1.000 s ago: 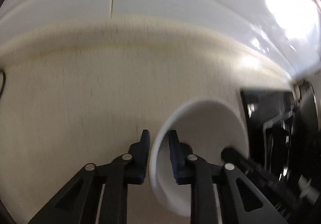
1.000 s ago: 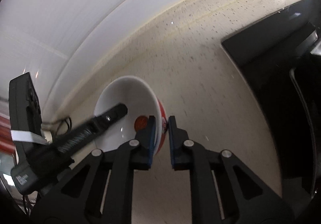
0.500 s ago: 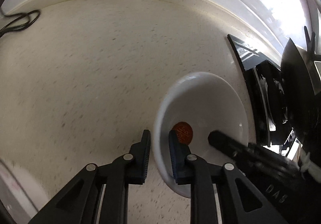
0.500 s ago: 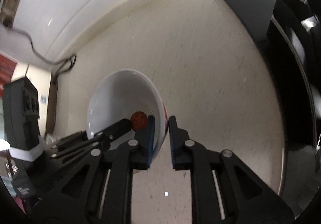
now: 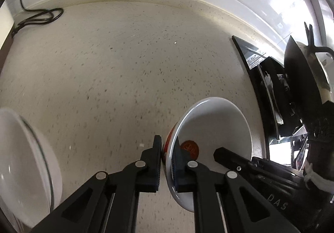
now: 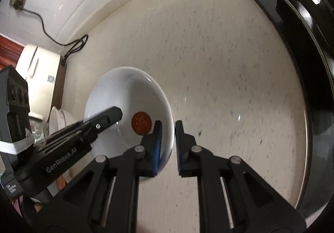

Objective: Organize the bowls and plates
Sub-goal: 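Lift and carry the red-banded bowl with both tools toward the stacked bowls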

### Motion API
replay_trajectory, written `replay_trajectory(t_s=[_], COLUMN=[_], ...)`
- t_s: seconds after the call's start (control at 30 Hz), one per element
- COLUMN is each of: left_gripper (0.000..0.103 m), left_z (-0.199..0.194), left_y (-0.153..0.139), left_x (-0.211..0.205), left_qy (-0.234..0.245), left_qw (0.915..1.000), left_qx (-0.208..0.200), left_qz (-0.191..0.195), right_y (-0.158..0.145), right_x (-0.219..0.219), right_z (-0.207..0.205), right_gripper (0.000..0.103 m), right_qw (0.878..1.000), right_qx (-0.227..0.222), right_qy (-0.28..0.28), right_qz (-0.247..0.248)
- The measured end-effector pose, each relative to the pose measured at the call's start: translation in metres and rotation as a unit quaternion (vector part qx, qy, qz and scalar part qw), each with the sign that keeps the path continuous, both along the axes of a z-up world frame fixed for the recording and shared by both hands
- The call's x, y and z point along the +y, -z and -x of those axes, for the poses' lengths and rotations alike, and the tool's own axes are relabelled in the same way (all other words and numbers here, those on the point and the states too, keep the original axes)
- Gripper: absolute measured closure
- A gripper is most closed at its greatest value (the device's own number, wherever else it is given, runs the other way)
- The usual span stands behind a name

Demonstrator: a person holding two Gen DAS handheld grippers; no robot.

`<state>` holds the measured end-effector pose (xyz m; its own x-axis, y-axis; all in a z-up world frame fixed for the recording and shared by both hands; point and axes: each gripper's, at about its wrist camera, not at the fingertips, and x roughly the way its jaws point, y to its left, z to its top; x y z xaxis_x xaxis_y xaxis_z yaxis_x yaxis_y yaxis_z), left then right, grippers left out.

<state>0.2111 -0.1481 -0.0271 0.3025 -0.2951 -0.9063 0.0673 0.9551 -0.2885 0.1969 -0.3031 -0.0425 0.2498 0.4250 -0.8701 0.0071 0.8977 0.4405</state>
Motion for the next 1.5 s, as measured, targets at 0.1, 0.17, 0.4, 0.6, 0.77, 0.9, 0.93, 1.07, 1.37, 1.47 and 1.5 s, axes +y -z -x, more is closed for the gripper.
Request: replay_trajectory(t_s=[0.1, 0.17, 0.4, 0.6, 0.77, 0.9, 0.93, 1.07, 1.37, 1.47, 1.5], left_gripper=[0.093, 0.093, 0.093, 0.093, 0.093, 0.093, 0.093, 0.093, 0.093, 0.093, 0.093], left_z=[0.004, 0.011, 0.031, 0.042, 0.051, 0.058, 0.059, 0.067, 0.079, 0.08, 0.08], left_y=[0.001, -0.004, -0.025, -0.042, -0.053, -0.058, -0.059, -0.064, -0.067, -0.069, -0.069], left_x=[-0.004, -0.001, 0.015, 0.033, 0.048, 0.064, 0.067, 0.082, 0.11, 0.118, 0.121], left_qy=[-0.009, -0.016, -0.038, -0.064, -0.094, -0.116, -0.119, -0.138, -0.171, -0.18, -0.184], left_qw=[1.0, 0.9998, 0.9987, 0.9962, 0.9925, 0.9896, 0.9891, 0.9858, 0.9799, 0.9781, 0.9772], left_qx=[-0.002, -0.006, -0.033, -0.059, -0.078, -0.085, -0.086, -0.095, -0.102, -0.103, -0.105], left_qz=[0.002, 0.004, 0.006, 0.001, -0.006, -0.008, -0.007, -0.01, -0.015, -0.016, -0.017], right_y=[-0.004, -0.008, -0.021, -0.034, -0.045, -0.051, -0.053, -0.059, -0.064, -0.065, -0.066], right_x=[-0.001, -0.001, 0.003, 0.018, 0.039, 0.058, 0.061, 0.077, 0.111, 0.121, 0.124], right_z=[0.005, 0.008, 0.019, 0.02, 0.019, 0.019, 0.019, 0.019, 0.021, 0.021, 0.021], right_gripper=[0.088, 0.088, 0.088, 0.088, 0.088, 0.088, 0.088, 0.088, 0.088, 0.088, 0.088], right_qw=[1.0, 1.0, 0.999, 0.998, 0.995, 0.993, 0.993, 0.99, 0.985, 0.984, 0.983], right_qx=[0.001, -0.002, -0.014, -0.033, -0.055, -0.068, -0.07, -0.079, -0.087, -0.089, -0.09], right_qy=[-0.001, -0.008, -0.023, -0.042, -0.062, -0.081, -0.084, -0.101, -0.133, -0.141, -0.143], right_qz=[-0.013, -0.012, -0.028, -0.038, -0.048, -0.05, -0.053, -0.057, -0.062, -0.065, -0.065])
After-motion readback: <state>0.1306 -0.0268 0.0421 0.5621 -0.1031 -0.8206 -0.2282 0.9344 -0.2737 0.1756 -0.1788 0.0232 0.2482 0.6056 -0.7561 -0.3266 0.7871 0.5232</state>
